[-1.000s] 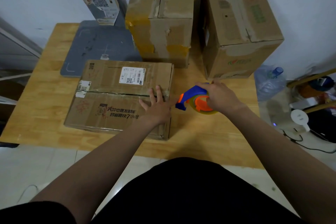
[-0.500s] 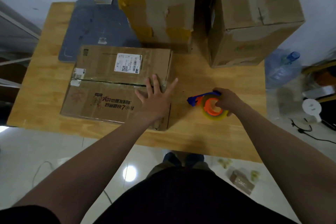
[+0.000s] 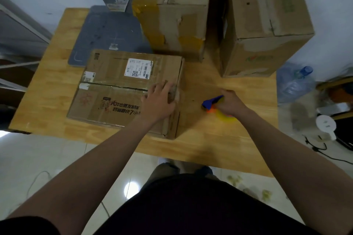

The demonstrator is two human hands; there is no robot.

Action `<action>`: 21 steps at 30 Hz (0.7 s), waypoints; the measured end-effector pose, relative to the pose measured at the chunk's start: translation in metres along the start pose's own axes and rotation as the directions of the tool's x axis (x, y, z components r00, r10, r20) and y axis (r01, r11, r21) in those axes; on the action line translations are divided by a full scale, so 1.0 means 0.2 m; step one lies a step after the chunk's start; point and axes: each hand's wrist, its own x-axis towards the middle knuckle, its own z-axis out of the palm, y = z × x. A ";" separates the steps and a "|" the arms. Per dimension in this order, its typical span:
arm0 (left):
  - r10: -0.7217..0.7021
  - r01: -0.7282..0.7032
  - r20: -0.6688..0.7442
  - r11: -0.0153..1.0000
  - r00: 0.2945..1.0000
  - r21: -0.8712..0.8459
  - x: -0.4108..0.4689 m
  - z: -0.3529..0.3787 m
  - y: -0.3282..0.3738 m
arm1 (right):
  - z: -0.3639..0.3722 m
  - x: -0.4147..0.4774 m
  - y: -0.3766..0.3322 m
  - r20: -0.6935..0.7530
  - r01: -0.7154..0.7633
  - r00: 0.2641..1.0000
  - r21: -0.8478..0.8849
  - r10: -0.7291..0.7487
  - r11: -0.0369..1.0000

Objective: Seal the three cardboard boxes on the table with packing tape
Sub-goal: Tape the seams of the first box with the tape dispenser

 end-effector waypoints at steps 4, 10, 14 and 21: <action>0.032 -0.041 -0.049 0.984 0.998 -0.176 0.01 -0.07 -0.18 | 0.05 -0.11 -0.27 -0.138 0.146 0.979 -0.040 -0.150 0.989; 0.137 -0.137 -0.014 0.988 0.991 -0.076 0.02 -0.20 -0.61 | 0.27 -0.13 -0.70 -0.179 0.322 0.910 -0.259 -0.373 0.910; 0.199 -0.205 0.112 0.978 0.974 0.039 0.06 -0.26 -0.90 | 0.52 -0.15 -1.01 -0.169 0.381 0.869 -0.373 -0.465 0.846; 0.311 -0.326 0.199 0.944 0.929 0.047 0.05 -0.26 -1.13 | 0.86 -0.14 -1.23 -0.066 0.298 0.935 -0.392 -0.349 0.871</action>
